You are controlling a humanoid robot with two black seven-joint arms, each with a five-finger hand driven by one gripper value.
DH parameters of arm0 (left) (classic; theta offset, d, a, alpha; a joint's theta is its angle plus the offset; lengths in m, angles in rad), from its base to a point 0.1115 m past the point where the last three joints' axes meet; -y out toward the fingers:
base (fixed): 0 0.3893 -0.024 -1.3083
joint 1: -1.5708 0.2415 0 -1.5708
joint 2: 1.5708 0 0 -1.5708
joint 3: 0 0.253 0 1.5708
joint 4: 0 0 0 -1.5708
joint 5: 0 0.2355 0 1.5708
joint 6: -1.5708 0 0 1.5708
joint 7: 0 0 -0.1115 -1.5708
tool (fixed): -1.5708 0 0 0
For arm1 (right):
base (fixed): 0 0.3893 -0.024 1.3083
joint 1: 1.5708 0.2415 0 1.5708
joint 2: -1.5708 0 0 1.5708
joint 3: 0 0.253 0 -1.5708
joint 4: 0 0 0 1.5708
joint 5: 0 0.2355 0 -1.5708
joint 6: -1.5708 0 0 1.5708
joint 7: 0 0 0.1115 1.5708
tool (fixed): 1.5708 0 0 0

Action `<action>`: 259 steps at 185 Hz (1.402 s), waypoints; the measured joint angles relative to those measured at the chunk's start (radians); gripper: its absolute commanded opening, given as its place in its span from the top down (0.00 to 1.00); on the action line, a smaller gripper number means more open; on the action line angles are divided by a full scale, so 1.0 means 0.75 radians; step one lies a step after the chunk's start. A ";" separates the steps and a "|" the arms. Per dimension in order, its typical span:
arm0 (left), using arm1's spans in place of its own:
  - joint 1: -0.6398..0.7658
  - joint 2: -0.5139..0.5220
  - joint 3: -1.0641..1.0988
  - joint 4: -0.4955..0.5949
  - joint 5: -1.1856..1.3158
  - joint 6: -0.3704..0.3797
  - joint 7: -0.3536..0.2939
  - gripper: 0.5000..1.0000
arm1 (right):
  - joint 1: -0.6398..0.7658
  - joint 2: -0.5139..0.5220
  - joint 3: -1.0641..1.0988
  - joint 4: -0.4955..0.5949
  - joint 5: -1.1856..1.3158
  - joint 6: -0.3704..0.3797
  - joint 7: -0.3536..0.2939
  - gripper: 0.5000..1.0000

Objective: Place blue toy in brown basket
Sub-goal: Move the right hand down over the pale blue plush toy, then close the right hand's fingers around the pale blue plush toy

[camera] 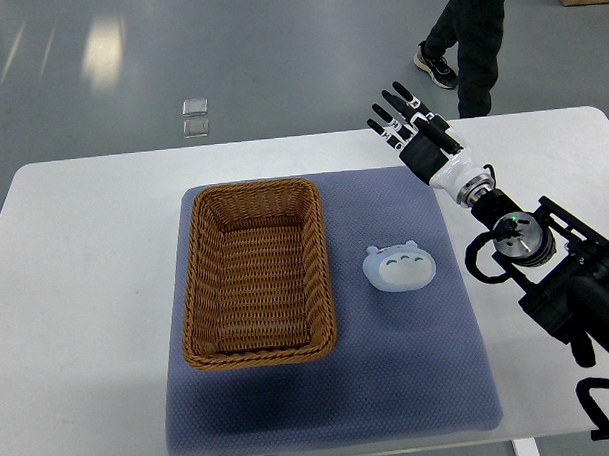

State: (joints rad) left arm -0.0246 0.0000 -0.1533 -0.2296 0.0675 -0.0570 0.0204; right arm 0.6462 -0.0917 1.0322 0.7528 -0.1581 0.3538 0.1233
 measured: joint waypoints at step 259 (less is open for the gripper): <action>0.000 0.000 0.002 0.001 0.000 -0.002 -0.001 0.00 | 0.710 -0.802 -1.378 0.843 -0.892 -0.128 -0.299 0.19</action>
State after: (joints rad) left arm -0.0245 0.0000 -0.1517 -0.2286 0.0675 -0.0582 0.0199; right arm 1.1788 -0.6931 -0.0016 1.3850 -0.8270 0.2578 -0.1013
